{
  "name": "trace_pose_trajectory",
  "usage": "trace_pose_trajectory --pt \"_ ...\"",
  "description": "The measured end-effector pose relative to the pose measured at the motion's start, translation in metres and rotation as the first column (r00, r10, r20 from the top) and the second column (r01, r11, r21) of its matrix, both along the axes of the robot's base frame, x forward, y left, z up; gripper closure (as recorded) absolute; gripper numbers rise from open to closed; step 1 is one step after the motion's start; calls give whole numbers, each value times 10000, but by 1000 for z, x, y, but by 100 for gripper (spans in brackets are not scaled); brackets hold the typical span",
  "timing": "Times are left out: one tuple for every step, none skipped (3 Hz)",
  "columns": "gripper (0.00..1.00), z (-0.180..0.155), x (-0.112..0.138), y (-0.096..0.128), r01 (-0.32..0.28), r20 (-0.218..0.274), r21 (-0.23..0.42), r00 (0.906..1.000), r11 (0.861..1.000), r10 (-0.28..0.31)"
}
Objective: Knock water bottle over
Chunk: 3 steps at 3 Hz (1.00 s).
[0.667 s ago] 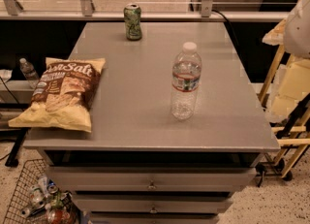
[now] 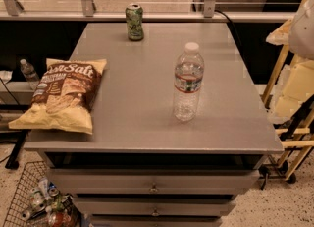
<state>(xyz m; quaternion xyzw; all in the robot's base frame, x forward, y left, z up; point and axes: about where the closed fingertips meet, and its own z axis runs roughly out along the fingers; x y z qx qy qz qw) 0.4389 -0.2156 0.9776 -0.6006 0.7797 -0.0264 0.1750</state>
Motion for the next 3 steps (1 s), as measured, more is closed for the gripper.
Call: trace_pose_trajectory --pt "0 -13 16 0 -431 408 1282 9984 9908 381" --pt "0 -27 36 18 -1337 949 3058 9894 9427 1096" --pt "0 -32 46 38 -2021 1345 4692 9785 8597 1566"
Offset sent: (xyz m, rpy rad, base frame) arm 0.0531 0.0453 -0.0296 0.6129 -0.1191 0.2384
